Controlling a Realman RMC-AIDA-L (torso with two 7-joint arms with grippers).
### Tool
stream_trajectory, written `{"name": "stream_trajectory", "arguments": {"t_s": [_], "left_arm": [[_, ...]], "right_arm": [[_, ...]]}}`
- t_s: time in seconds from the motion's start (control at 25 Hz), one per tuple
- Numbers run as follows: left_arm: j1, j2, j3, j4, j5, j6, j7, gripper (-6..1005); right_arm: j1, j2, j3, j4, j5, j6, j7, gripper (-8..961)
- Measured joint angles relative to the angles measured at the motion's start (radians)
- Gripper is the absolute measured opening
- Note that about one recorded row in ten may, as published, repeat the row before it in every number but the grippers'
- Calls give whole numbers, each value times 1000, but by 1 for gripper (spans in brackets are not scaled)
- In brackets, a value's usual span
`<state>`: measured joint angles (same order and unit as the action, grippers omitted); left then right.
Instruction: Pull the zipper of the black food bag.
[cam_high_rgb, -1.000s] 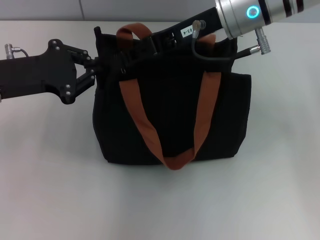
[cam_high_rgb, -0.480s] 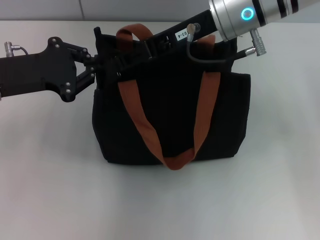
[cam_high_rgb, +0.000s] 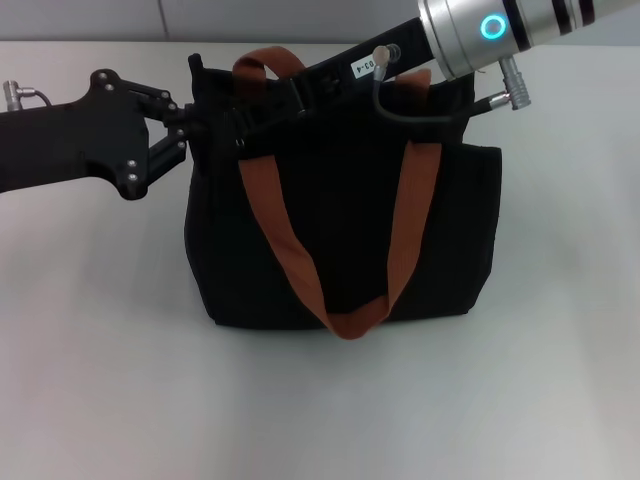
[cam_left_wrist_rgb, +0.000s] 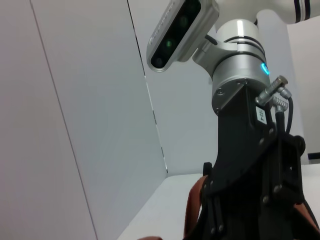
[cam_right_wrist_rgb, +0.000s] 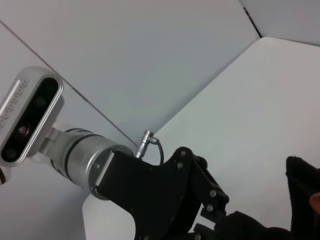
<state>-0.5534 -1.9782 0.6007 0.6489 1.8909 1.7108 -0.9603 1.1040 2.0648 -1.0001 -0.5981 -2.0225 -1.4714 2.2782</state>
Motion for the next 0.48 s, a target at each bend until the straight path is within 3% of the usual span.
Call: {"name": "stream_trajectory", "arguments": {"t_s": [0.48], "left_arm": [[-3, 1, -23, 0, -3, -1, -6, 74]], "right_arm": [[-11, -1, 0, -40, -3, 0, 17, 451]]}}
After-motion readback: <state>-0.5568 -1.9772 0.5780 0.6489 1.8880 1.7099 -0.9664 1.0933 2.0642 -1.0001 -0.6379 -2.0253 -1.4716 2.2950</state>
